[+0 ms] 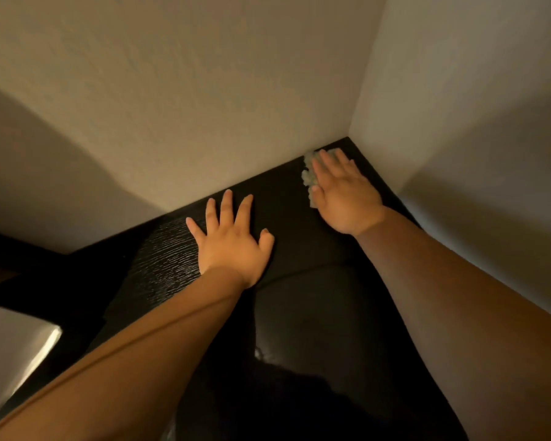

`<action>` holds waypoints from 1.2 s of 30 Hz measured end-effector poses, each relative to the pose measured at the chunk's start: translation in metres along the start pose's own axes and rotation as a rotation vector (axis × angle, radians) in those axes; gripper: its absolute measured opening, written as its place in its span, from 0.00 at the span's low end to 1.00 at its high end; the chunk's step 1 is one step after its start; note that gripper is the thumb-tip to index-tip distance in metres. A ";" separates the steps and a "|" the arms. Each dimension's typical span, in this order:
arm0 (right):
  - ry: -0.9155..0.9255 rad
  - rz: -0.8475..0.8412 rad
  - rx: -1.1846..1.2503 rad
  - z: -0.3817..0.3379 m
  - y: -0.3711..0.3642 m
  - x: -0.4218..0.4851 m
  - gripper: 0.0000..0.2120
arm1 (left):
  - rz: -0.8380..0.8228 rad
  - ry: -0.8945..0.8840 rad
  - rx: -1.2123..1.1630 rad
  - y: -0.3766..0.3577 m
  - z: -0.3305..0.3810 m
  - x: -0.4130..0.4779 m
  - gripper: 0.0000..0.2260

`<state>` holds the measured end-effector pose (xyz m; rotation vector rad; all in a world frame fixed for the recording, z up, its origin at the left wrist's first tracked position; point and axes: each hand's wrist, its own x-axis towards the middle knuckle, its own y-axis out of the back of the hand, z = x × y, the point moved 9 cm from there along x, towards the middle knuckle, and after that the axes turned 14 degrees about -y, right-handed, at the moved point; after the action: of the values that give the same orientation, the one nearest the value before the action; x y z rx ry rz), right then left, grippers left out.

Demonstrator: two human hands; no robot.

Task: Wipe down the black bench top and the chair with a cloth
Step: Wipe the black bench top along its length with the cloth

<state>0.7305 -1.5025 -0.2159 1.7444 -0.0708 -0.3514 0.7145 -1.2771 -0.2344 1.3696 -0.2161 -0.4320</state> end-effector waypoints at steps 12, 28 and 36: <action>-0.198 0.027 -0.002 0.038 -0.003 0.010 0.32 | 0.007 -0.001 -0.002 0.003 0.003 0.001 0.35; -0.333 0.038 0.073 0.074 -0.015 -0.089 0.32 | 0.028 0.004 -0.002 0.009 0.006 -0.004 0.33; -0.586 0.050 0.110 0.106 -0.029 -0.214 0.34 | 0.112 -0.048 0.007 0.018 0.019 -0.019 0.31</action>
<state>0.4937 -1.5462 -0.2194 1.6931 -0.5627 -0.8246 0.6930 -1.2836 -0.2110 1.3481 -0.3325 -0.3714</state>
